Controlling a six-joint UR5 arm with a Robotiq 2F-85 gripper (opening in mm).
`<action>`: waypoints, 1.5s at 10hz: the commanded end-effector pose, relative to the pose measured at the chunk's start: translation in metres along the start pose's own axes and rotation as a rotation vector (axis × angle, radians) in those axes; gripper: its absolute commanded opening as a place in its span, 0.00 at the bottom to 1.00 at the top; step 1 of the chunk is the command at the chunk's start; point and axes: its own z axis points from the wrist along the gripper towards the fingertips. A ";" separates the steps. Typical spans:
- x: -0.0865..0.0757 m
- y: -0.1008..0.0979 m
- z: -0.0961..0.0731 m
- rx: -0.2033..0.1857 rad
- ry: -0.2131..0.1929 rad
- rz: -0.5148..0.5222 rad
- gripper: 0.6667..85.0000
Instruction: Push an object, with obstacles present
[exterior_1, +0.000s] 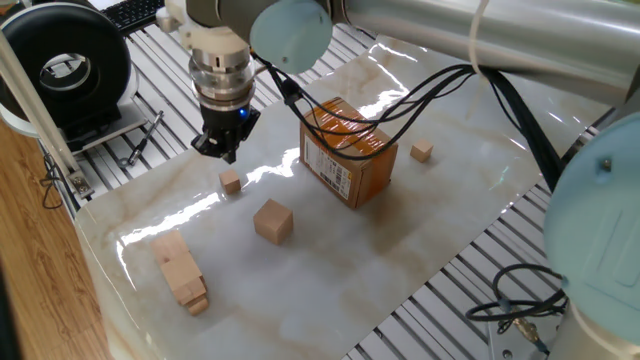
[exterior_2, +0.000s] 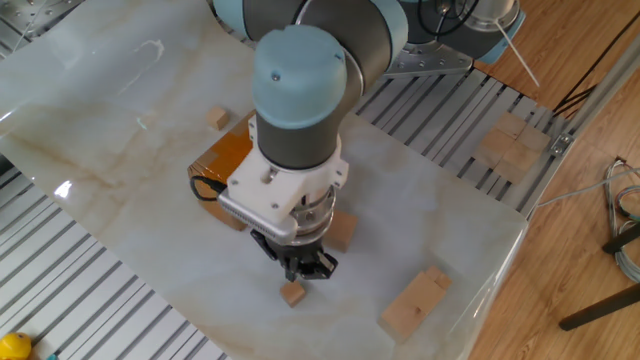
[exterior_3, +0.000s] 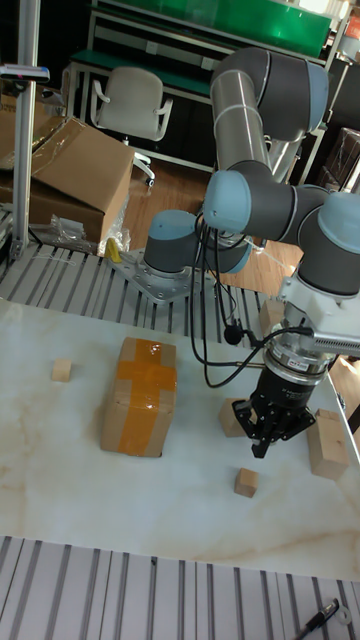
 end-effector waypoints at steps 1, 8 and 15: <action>0.009 0.010 0.012 -0.001 -0.009 0.032 0.01; 0.021 -0.004 0.016 0.026 -0.013 0.056 0.01; 0.050 0.000 0.020 0.003 0.023 0.097 0.01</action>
